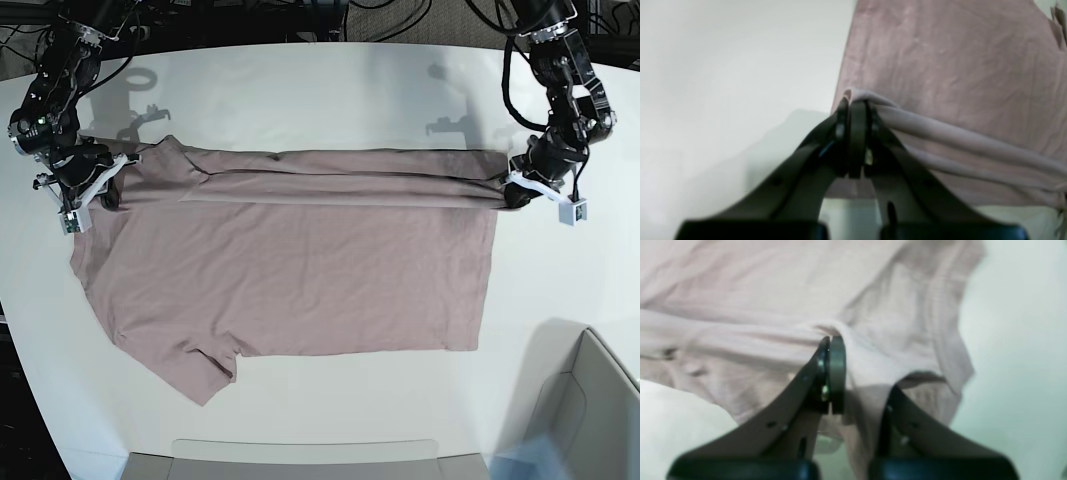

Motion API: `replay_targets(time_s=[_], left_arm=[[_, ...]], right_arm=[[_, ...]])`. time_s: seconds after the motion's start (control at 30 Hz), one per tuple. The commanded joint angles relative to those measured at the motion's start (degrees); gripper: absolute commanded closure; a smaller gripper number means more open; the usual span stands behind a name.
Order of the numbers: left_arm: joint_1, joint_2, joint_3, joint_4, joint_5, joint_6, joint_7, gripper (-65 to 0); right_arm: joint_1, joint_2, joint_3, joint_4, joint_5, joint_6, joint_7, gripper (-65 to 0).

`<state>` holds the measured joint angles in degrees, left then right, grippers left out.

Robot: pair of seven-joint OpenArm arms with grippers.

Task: Fold the T-shirt properly
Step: 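Lift the collar-side edge with both grippers and pull it toward the hem, then lay the folded edge down and open both grippers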

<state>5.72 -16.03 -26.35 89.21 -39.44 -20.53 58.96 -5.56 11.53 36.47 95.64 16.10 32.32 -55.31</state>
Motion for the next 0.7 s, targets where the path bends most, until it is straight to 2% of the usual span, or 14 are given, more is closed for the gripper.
replay_targets(time_s=[0.0,0.17,0.43,0.53,0.67], left_arm=[[-1.89,-0.80,-0.24,-0.02,-0.78,-0.08,-1.16,0.0],[-5.76,-0.80,-0.24,-4.59,-0.78,0.01,-1.16,0.0],[-11.91,-1.07,3.10,-13.47,-0.69,0.01,-1.68,0.0],[-13.32,-1.07,2.92,-14.00,-0.69,0.01,-1.77,0.0],[-13.50,-1.07,2.74,-14.00,-0.52,0.01,-2.48,0.0]], right_arm=[[1.74,1.26,-0.20,0.32,0.03,-0.01,1.29,0.0],[6.49,1.26,-2.14,-2.58,-5.77,-0.01,1.37,0.0],[14.22,1.44,-3.72,-11.20,-6.91,-0.01,1.73,0.0],[16.24,1.70,-3.81,-14.45,-7.35,-0.01,5.51,0.0],[18.44,2.23,-6.97,-18.84,-11.66,-0.01,9.99,0.0]])
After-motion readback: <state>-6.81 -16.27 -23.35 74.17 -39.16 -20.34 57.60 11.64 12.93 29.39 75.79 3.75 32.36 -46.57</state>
